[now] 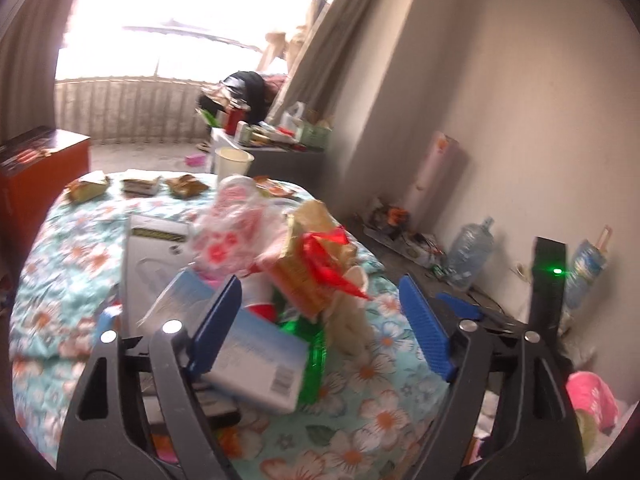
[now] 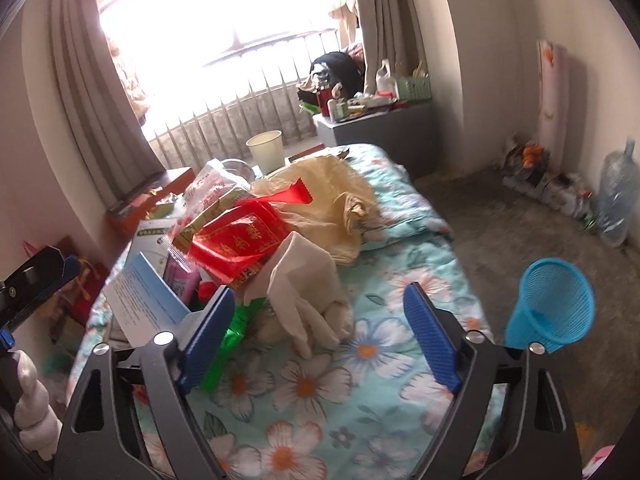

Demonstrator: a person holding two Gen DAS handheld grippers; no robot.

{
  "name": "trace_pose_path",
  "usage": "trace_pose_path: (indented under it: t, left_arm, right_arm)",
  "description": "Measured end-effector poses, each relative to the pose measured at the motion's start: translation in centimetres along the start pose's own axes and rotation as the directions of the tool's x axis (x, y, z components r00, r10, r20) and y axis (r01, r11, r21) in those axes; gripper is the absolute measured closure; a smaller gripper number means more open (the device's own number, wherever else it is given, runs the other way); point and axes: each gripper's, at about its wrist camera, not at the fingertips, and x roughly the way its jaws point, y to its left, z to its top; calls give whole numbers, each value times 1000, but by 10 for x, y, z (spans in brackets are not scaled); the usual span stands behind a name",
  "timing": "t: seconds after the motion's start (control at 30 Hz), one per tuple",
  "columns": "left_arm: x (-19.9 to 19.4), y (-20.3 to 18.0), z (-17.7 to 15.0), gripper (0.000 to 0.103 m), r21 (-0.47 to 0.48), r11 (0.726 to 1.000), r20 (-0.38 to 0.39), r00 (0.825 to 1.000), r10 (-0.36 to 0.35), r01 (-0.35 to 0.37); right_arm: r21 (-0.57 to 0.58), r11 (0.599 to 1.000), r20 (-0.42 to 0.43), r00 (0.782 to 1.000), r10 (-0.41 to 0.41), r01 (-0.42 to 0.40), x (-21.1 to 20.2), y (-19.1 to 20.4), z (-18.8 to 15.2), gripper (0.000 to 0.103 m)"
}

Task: Collect trash
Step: 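Reach both grippers toward the pile of trash on the bed, then grasp the red bag with the left gripper while the right grasps the white glove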

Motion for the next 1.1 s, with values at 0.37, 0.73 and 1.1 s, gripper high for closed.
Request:
trace_pose_path:
  t: [0.37, 0.73, 1.1]
  left_arm:
    - [122, 11, 24, 60, -155, 986, -380, 917, -123, 68]
    - [140, 20, 8, 99, -172, 985, -443, 893, -78, 1]
    - [76, -12, 35, 101, -103, 992, -261, 960, -102, 77]
  right_arm:
    - [-14, 993, -133, 984, 117, -120, 63, -1, -13, 40]
    - [-43, 994, -177, 980, 91, -100, 75, -8, -21, 92]
    - [27, 994, -18, 994, 104, -104, -12, -37, -14, 97]
